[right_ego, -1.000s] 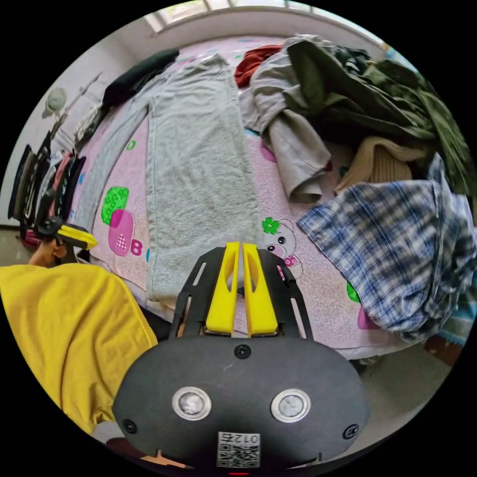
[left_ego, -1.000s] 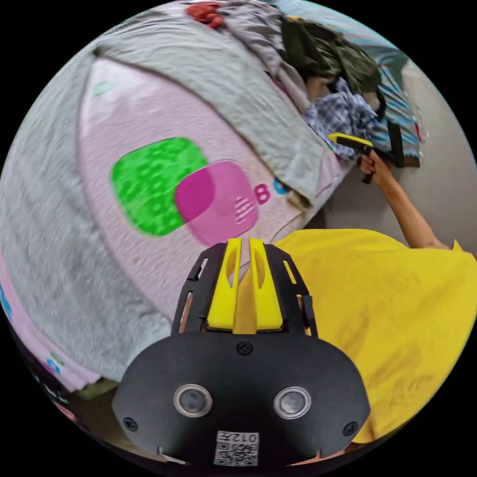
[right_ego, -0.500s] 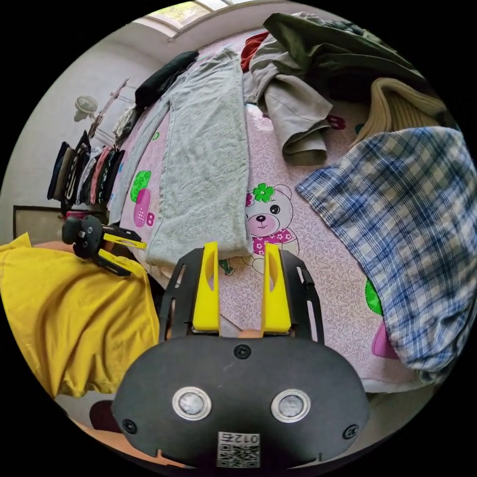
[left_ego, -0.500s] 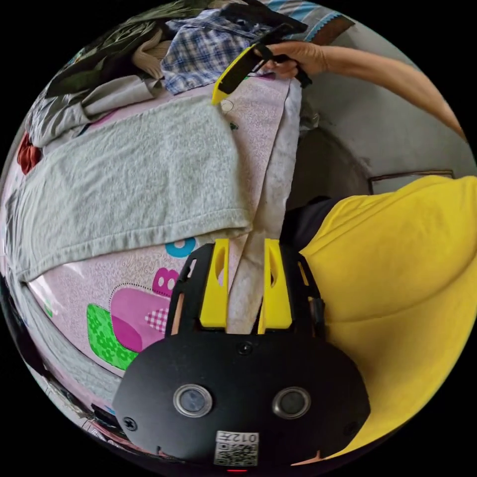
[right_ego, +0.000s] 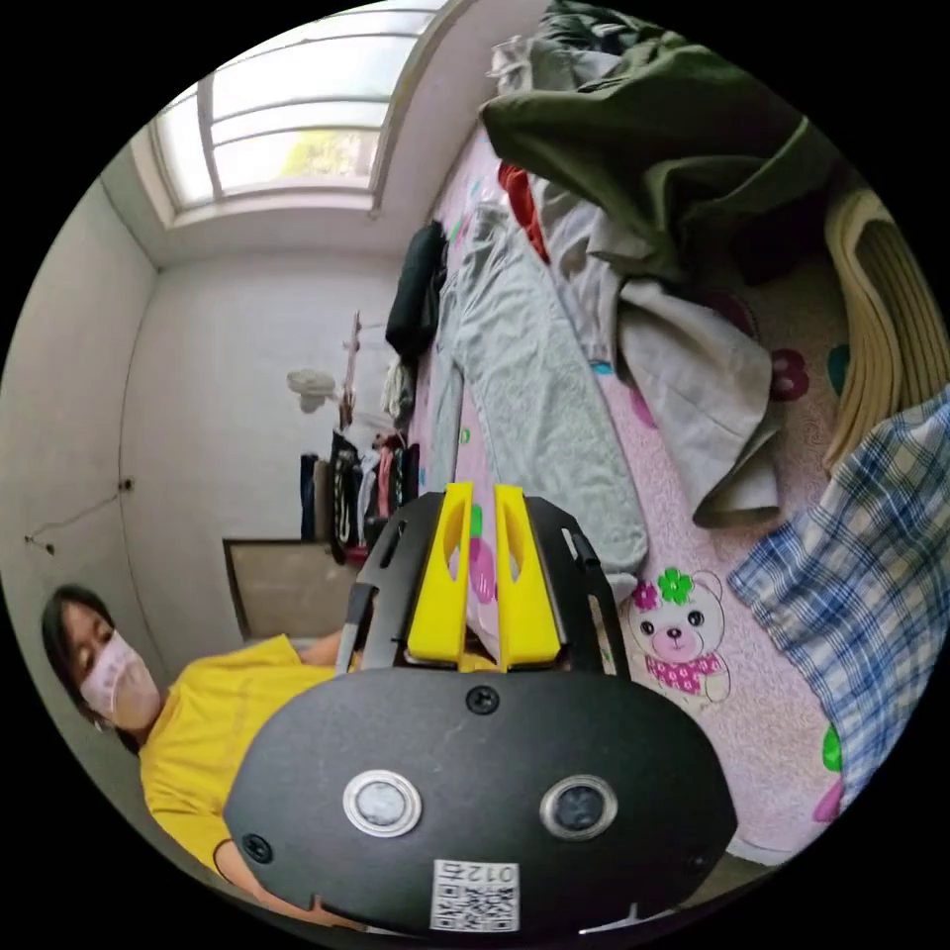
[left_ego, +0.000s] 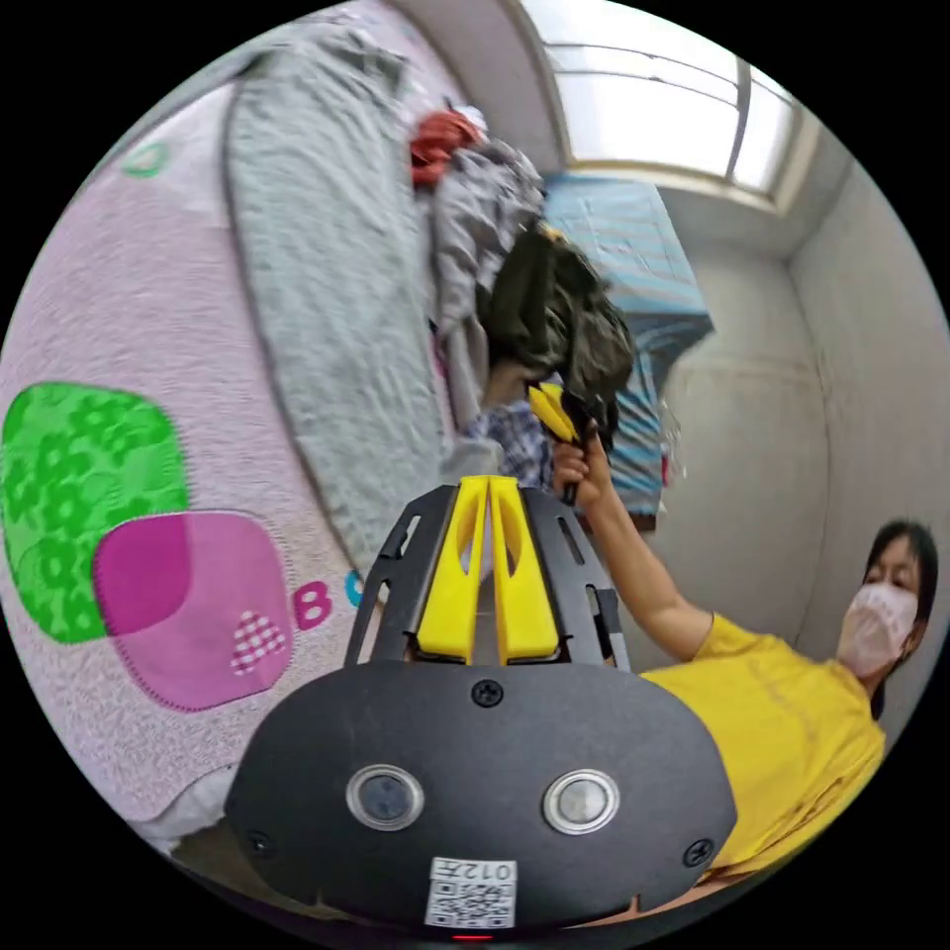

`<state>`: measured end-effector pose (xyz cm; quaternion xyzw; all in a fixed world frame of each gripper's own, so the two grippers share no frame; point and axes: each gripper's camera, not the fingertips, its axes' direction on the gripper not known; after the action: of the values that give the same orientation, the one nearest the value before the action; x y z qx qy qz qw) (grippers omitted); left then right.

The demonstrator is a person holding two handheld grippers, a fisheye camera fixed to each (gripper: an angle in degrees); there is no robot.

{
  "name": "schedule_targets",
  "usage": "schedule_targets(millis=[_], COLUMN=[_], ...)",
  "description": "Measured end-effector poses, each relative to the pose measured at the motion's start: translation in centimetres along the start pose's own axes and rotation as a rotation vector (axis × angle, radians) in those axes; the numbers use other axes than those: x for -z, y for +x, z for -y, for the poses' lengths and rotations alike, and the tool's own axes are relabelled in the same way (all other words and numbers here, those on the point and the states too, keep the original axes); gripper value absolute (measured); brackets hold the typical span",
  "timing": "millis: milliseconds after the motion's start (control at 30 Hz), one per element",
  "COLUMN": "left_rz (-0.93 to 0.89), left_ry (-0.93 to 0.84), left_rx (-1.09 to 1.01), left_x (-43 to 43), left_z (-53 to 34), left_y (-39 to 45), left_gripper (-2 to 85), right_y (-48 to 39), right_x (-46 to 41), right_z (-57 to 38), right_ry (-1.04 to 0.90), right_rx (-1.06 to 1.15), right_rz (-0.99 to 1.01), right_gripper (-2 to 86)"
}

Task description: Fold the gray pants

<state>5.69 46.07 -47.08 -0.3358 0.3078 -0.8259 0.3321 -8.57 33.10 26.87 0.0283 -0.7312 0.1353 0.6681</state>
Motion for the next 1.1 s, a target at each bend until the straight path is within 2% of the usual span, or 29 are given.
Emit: schedule_targets(millis=[100,233,300,467,633,700,767,833,933,1000,1100], left_rz=[0.133,0.22,0.282,0.354,0.42,0.422,0.422,0.426,0.35,0.302,0.301], left_ry=[-0.094,-0.325,-0.451,-0.603,-0.754,-0.796,-0.819,-0.839,-0.692,-0.418,-0.099], left_rx=[-0.063,-0.241,-0.303,-0.347,-0.494,-0.535,-0.548,-0.567,-0.521,-0.331,-0.065], left_x=[-0.2,-4.2,-7.4,-12.1,-16.6,-18.9,-20.6,-21.7,-19.8,-15.0,-8.7], left_z=[-0.3,-2.1,-3.6,-5.7,-7.7,-8.2,-8.3,-8.0,-5.0,-1.1,1.2], left_y=[0.9,3.7,4.5,4.5,5.7,6.4,6.9,7.7,9.3,8.4,5.6], left_gripper=[0.9,1.9,2.7,3.9,5.2,5.0,3.5,2.3,1.2,0.8,0.8], right_y=[-1.4,-3.6,-3.9,-3.0,-2.1,-2.2,-2.6,-4.0,-6.7,-7.6,-7.1], right_x=[-0.5,-1.3,-0.9,2.2,0.2,-0.9,-1.5,-2.1,-2.2,-2.2,-2.5], right_z=[-1.2,-5.7,-7.6,-10.4,-13.0,-13.2,-12.7,-11.0,-6.8,-3.5,1.1], right_ry=[0.02,-0.142,-0.201,-0.294,-0.523,-0.552,-0.553,-0.571,-0.522,-0.428,-0.267], right_rx=[0.067,0.313,0.386,0.391,0.408,0.426,0.43,0.441,0.436,0.397,0.245], right_rz=[-0.135,-0.441,-0.529,-0.5,-0.523,-0.543,-0.531,-0.448,-0.234,-0.169,-0.156], right_gripper=[2.2,4.2,5.7,9.6,13.1,12.0,6.9,3.2,2.5,2.9,4.4])
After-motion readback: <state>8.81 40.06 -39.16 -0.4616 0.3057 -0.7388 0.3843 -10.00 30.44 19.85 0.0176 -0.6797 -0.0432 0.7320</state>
